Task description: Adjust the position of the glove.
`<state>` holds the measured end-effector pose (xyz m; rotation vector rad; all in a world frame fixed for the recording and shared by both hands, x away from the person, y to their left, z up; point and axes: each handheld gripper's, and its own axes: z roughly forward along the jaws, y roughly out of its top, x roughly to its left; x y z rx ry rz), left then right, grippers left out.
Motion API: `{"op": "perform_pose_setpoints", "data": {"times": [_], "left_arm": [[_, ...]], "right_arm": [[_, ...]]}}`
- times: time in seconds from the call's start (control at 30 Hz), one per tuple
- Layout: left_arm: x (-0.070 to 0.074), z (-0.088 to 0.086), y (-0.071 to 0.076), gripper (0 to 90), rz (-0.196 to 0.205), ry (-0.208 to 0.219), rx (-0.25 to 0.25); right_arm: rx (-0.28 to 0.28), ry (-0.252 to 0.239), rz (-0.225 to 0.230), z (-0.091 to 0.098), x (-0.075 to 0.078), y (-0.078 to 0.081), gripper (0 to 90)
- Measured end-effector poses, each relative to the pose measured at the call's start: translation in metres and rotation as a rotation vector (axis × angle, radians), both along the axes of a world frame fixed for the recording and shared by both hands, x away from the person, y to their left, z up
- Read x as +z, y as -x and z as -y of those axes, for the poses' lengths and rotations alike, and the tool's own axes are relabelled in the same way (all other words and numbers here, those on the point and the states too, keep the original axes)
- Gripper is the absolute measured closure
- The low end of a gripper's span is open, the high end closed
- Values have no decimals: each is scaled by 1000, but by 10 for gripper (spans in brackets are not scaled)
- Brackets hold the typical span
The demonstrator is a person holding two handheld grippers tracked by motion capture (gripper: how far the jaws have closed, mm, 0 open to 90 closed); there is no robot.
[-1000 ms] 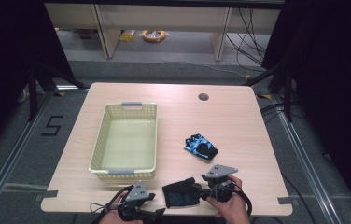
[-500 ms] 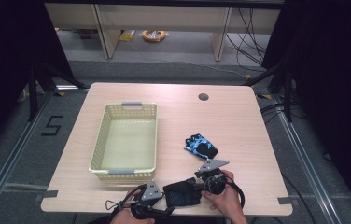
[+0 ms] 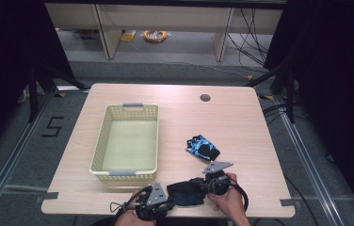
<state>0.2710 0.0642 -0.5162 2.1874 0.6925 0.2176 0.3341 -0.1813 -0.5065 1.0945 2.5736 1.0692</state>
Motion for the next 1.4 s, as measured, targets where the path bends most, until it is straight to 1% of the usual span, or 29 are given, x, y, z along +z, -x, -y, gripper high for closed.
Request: {"op": "perform_pose_setpoints", "data": {"times": [0.03,0.07,0.1,0.17,0.2,0.27,0.3,0.37,0.43,0.47,0.5,0.53,0.57,0.6,0.63,0.7,0.77,0.9,0.93,1.0,1.03,1.1,1.13,1.17,1.23,1.27,1.3,1.37,1.4], "left_arm": [[1,0,0,786,1,0,-2],[1,0,0,800,1,0,-2],[2,-2,-1,809,16,-4,-16],[4,-2,-1,821,10,18,3],[6,-3,-3,823,24,11,-3],[12,-5,-5,823,45,17,-15],[13,-4,-5,824,38,30,4],[17,-4,-8,824,54,17,-4],[16,1,-10,824,55,50,0],[17,1,-13,824,72,29,-15],[17,3,-15,823,69,19,-9],[15,5,-16,823,59,30,-5],[14,7,-18,822,56,34,-2],[13,8,-21,822,58,14,-13],[11,10,-23,823,61,6,-8],[8,13,-26,861,45,10,4],[6,13,-30,857,46,3,-13],[2,17,-28,846,20,1,-12],[2,17,-28,842,30,-11,-15],[2,17,-28,834,20,6,-7],[2,17,-29,830,38,-1,-20],[2,16,-29,818,29,-1,-16],[2,15,-30,812,35,-10,-14],[2,16,-29,804,15,10,0],[4,13,-30,776,31,-9,-12],[4,13,-29,751,14,8,2],[5,13,-29,734,7,11,-4],[7,10,-27,699,9,14,-10],[9,9,-25,670,1,27,-12]], "right_arm": [[-12,-16,2,0,0,1,848],[-2,3,-5,1,2,1,852],[-16,-31,6,1,2,1,854],[-16,-38,-10,3,7,3,856],[-29,-64,22,3,7,2,857],[-35,-60,0,6,13,4,857],[-49,-82,23,6,13,5,857],[-53,-81,21,10,18,5,857],[-78,-101,33,13,21,6,857],[-79,-105,24,15,21,5,856],[-80,-115,20,17,21,4,856],[-98,-119,14,19,21,4,856],[-103,-108,27,21,20,3,856],[-128,-116,6,21,20,3,855],[-115,-110,33,24,18,0,855],[-135,-89,24,27,17,-3,854],[-143,-86,25,29,15,-6,853],[-159,-80,13,30,11,-7,850],[-151,-69,2,30,10,-8,848],[-161,-43,4,30,9,-8,841],[-166,-49,6,30,8,-8,837],[-171,-39,-5,30,8,-8,822],[-173,-37,-17,29,8,-8,811],[-173,-26,1,29,7,-8,801],[-178,-23,1,29,6,-8,766],[-181,-33,-12,28,6,-7,733],[-177,-15,12,29,6,-8,702],[-187,-5,19,28,10,-6,627],[-190,-5,48,28,12,-6,594]]}}
